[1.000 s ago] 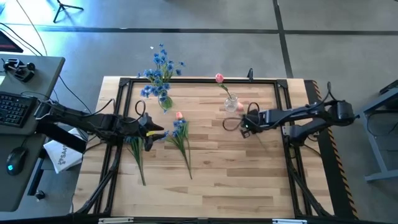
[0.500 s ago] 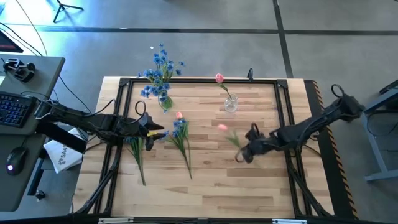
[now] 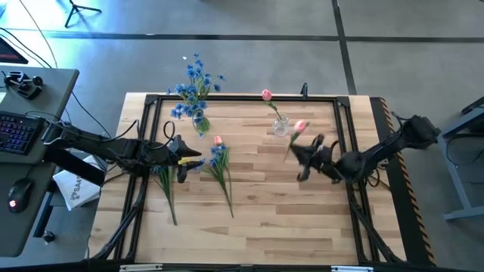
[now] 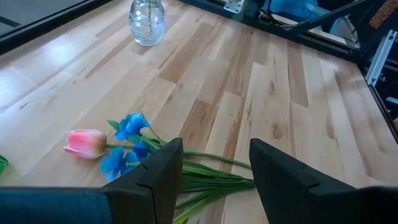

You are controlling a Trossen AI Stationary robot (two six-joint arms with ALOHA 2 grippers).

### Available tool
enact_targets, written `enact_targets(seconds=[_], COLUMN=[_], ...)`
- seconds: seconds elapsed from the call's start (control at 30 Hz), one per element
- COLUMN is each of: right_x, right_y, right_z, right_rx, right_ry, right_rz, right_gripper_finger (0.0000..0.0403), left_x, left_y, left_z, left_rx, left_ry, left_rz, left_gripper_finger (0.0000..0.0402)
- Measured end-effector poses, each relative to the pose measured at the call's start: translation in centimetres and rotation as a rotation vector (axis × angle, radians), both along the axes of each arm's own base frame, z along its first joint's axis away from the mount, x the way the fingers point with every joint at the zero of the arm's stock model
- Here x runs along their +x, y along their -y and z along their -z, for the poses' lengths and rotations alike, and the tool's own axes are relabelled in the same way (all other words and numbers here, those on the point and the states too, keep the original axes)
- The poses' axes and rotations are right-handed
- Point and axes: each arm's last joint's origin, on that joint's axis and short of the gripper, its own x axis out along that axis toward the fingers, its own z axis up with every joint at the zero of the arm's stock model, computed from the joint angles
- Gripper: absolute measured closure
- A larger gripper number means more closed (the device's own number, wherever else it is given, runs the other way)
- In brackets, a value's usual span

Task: Sort flowers into vase by color
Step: Put the top pink flower into the transparent vase

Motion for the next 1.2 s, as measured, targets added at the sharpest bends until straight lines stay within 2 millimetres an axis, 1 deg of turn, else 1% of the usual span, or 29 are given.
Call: enact_targets(seconds=[0.07, 0.13, 0.27, 0.4, 0.57, 0.77, 0.87, 0.97, 1.07, 1.2], right_x=[-0.2, -0.1, 0.3, 0.4, 0.5, 0.8, 0.9, 1.1, 1.2, 1.3], right_y=[1.3, 2.7, 6.2, 9.1, 11.6, 13.0, 13.3, 13.4, 13.4, 13.5], right_z=[-1.0, -1.6, -2.6, -3.4, -3.4, -2.3, -1.8, -1.3, -0.7, 0.6], right_rx=[-0.082, -0.138, -0.131, -0.164, -0.111, -0.002, 0.052, 0.066, 0.098, 0.144], right_ry=[0.057, 0.074, 0.121, 0.181, 0.162, 0.087, 0.06, 0.014, -0.038, -0.181], right_rz=[0.082, 0.161, 0.314, 0.328, 0.347, 0.332, 0.327, 0.328, 0.324, 0.327], right_gripper_finger=[0.0403, 0.0403, 0.0403, 0.0403, 0.0403, 0.0403, 0.0403, 0.04, 0.0379, 0.0325], left_x=[0.0, 0.0, 0.0, 0.1, 0.1, 0.2, 0.2, 0.2, 0.2, 0.2], left_y=[0.0, 0.0, 0.0, 0.0, 0.0, 0.0, 0.0, 0.0, 0.0, 0.0], left_z=[0.0, 0.0, 0.0, 0.1, 0.2, 0.2, 0.3, 0.3, 0.3, 0.3], left_rx=[0.0, 0.0, 0.003, 0.007, 0.014, 0.015, 0.016, 0.016, 0.016, 0.016], left_ry=[0.0, 0.0, -0.004, -0.01, -0.017, -0.019, -0.021, -0.021, -0.02, -0.02], left_rz=[0.0, 0.0, -0.001, -0.007, -0.005, -0.007, -0.007, -0.007, -0.006, -0.007], left_gripper_finger=[0.0227, 0.0227, 0.0227, 0.0227, 0.0227, 0.0227, 0.0227, 0.0227, 0.0227, 0.0227])
